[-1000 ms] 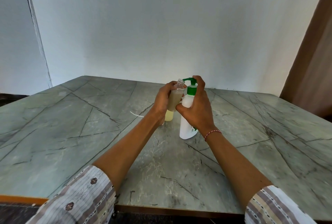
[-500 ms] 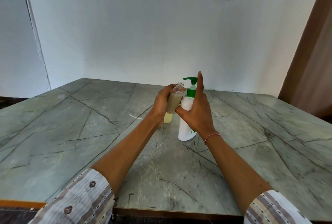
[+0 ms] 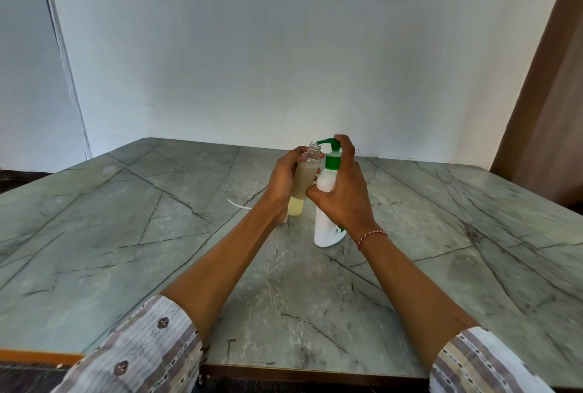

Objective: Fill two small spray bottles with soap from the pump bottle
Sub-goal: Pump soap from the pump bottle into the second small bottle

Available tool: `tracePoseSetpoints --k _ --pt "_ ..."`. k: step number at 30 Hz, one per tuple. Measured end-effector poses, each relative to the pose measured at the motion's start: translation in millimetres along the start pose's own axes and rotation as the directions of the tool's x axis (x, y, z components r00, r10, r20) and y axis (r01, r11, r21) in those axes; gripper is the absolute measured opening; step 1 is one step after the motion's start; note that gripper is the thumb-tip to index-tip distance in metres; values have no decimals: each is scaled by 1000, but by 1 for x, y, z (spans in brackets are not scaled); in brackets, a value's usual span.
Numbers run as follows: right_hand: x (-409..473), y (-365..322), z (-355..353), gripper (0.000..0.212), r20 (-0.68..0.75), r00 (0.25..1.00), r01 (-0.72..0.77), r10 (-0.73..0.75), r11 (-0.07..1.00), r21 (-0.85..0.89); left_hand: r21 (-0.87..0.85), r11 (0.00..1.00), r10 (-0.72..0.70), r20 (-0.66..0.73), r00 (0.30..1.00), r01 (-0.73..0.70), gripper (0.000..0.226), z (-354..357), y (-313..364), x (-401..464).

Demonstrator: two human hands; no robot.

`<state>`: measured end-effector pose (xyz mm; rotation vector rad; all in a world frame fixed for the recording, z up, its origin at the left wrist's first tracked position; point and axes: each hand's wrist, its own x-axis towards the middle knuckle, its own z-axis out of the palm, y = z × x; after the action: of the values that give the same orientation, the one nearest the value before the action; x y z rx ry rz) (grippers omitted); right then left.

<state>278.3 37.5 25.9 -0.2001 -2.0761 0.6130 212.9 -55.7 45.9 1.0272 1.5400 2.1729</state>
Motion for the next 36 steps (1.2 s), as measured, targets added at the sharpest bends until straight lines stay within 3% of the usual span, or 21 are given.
tracePoseSetpoints --k 8,16,36 --pt "-2 1 0 94 -45 999 3 -3 1000 -3 -9 1000 2 3 1000 -2 35 0 -2 1" --pt "-4 0 -3 113 -28 999 -43 44 999 10 16 1000 10 28 1000 -11 33 0 -4 2" --pt "-1 2 0 93 -35 999 -18 19 1000 11 6 1000 -9 20 1000 8 33 0 -3 1"
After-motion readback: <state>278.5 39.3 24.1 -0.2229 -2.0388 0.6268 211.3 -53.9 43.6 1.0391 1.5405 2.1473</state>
